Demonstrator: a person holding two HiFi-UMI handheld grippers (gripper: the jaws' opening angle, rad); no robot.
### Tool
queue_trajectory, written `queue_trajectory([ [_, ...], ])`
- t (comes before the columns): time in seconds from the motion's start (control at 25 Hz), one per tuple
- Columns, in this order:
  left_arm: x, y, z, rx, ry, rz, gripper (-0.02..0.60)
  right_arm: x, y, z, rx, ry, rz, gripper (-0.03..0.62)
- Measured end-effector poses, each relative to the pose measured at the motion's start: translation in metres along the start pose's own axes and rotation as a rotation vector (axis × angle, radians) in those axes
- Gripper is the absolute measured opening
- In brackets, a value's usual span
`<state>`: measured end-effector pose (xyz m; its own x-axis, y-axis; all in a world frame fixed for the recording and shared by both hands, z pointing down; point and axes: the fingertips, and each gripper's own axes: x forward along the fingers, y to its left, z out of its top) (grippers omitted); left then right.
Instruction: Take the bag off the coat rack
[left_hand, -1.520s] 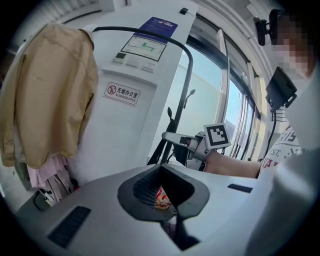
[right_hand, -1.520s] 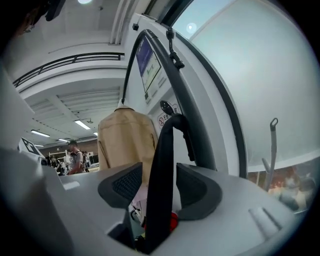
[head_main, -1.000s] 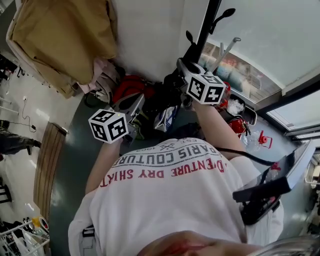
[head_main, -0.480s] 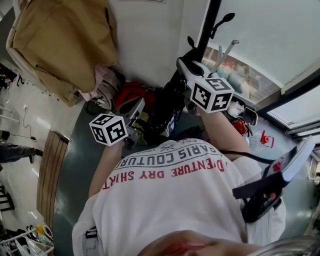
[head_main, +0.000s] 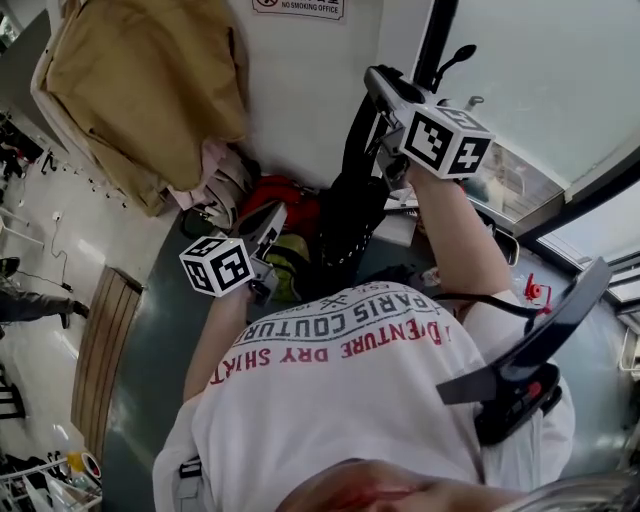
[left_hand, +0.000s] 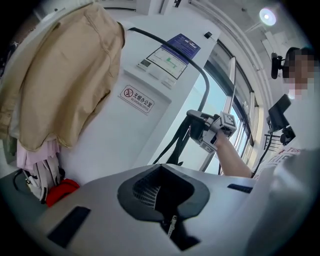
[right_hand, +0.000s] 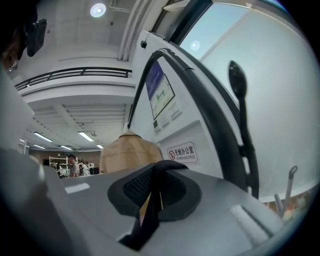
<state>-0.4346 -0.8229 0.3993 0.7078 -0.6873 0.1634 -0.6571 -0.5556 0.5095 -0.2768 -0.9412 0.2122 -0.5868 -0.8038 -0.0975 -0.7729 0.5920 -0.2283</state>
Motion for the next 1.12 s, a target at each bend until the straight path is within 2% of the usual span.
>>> queue_trajectory([
  [0.12,-0.015,0.005,0.006,0.007,-0.014,0.014,0.002,0.014,0.039,0.016,-0.076,0.001,0.094,0.017],
  [0.24,-0.029,0.008,0.01,0.011,-0.029,0.017,0.002,0.02,0.078,0.007,-0.111,0.033,0.181,0.017],
  [0.52,-0.046,0.005,0.003,0.007,-0.039,0.046,0.002,-0.005,0.076,-0.075,0.036,0.149,0.205,0.017],
  [0.76,-0.047,-0.015,-0.026,0.0,-0.01,0.087,0.002,-0.047,0.062,-0.139,0.165,0.224,0.222,0.017],
  [0.92,-0.048,-0.048,-0.055,-0.016,0.001,0.125,0.002,-0.093,0.062,-0.15,0.205,0.253,0.257,0.017],
  [1.12,-0.052,-0.136,-0.099,0.039,-0.011,0.157,0.002,-0.187,0.077,-0.15,0.204,0.271,0.348,0.017],
])
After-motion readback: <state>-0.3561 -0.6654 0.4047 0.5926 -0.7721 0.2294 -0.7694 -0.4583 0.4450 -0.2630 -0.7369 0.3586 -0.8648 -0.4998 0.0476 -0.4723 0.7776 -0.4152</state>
